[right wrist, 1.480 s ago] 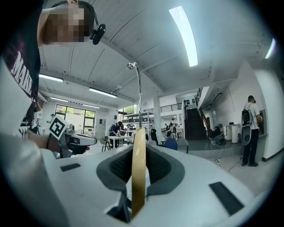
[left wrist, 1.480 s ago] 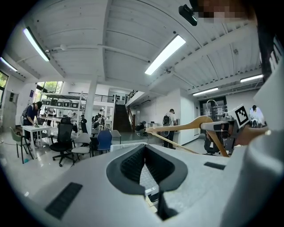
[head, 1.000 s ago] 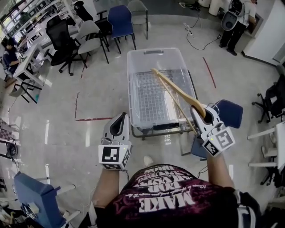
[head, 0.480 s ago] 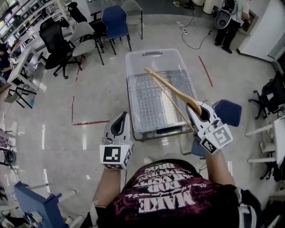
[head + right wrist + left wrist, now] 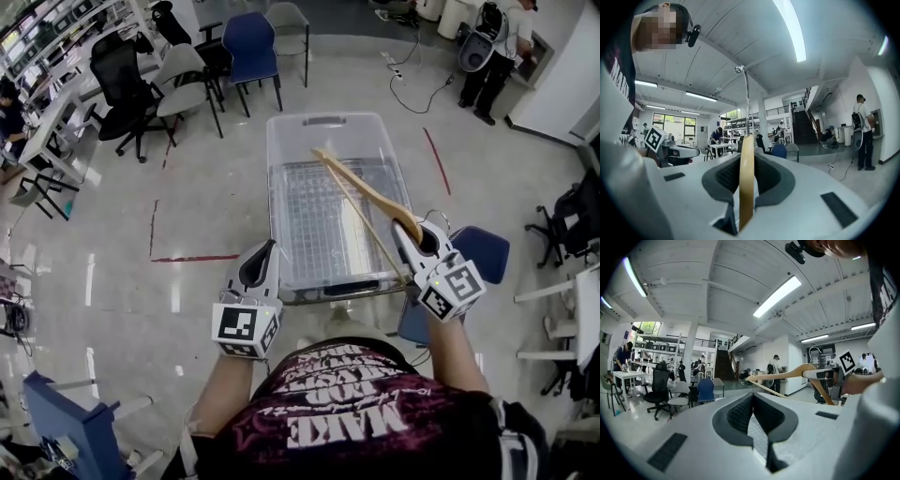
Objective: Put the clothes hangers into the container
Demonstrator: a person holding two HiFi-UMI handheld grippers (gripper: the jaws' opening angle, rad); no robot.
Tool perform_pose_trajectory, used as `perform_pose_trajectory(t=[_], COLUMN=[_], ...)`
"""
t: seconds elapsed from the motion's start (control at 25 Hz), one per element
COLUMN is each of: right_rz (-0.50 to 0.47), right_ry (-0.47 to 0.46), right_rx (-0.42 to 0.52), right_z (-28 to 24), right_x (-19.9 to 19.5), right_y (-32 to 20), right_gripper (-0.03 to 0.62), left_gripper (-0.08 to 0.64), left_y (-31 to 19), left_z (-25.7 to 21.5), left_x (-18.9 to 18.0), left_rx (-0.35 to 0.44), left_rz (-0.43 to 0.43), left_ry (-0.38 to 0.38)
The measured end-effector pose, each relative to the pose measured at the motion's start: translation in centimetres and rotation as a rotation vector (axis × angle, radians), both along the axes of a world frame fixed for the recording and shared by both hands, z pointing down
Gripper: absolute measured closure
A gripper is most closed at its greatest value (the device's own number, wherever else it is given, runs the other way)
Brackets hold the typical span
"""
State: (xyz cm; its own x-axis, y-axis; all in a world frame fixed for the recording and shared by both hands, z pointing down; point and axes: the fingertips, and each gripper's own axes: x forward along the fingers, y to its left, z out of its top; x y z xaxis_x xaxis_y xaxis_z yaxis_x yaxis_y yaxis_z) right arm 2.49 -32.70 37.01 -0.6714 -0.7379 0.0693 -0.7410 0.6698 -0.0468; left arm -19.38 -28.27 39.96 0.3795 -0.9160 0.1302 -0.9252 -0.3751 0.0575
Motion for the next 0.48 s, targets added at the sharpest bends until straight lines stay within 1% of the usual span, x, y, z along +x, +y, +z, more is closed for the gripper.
perform_pose_trajectory(t=[0.24, 0.48], right_rz=[-0.014, -0.026], right_ry=[-0.024, -0.039], right_rx=[-0.071, -0.150], right_z=[2.6, 6.1], right_x=[0.5, 1.1], right_y=[-4.3, -8.6], right_gripper=[0.534, 0.534], left_gripper=[0.554, 0.554], left_y=[-2.7, -5.6], left_z=[0.8, 2.7], left_x=[0.6, 1.1], left_rx=[-0.028, -0.072], left_rz=[-0.013, -0.030], left_ry=[-0.044, -0.052])
